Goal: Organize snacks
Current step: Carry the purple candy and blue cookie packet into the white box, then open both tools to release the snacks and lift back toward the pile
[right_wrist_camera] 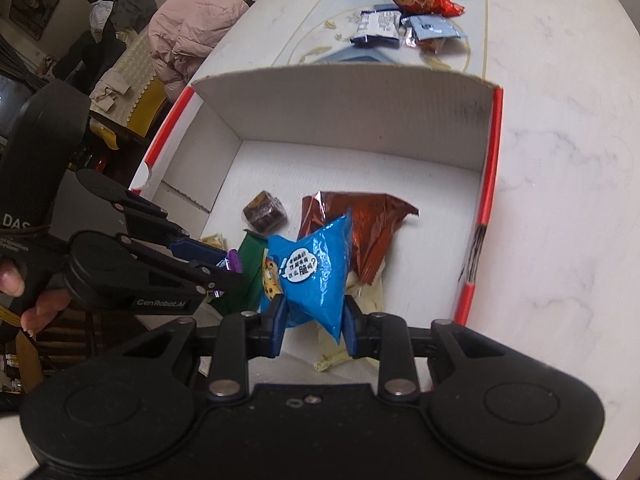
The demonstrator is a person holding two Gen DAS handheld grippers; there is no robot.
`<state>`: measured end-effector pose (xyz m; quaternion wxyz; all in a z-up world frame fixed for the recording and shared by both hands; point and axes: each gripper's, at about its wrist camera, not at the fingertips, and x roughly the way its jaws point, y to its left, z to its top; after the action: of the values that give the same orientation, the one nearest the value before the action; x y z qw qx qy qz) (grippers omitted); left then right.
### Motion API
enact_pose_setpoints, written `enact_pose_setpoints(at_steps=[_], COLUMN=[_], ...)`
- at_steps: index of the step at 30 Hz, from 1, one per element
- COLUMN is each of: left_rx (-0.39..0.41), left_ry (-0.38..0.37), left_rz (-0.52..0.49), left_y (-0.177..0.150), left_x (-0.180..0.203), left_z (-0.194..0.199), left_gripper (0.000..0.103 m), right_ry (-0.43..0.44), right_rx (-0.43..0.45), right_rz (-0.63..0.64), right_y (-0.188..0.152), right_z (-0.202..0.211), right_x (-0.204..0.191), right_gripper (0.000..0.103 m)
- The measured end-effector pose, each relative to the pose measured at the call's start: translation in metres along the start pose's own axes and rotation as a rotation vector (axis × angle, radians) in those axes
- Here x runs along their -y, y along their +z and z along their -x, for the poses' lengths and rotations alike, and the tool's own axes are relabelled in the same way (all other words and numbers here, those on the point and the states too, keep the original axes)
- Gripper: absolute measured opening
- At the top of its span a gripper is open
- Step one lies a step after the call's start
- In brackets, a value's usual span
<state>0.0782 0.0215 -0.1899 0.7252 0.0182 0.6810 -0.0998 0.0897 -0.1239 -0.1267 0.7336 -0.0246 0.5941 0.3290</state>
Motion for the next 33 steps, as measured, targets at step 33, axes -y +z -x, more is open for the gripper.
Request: enact_pose_setpoints(at_steps=[33], left_rx=[0.114], left_ry=[-0.059], left_rz=[0.051], left_y=[-0.026], left_x=[-0.010], left_z=[0.024], left_gripper=[0.047], right_ry=[0.007], right_rx=[0.031], right_rz=[-0.040], right_y=[-0.020], right_z=[0.013], right_x=[-0.003], right_gripper=[0.040])
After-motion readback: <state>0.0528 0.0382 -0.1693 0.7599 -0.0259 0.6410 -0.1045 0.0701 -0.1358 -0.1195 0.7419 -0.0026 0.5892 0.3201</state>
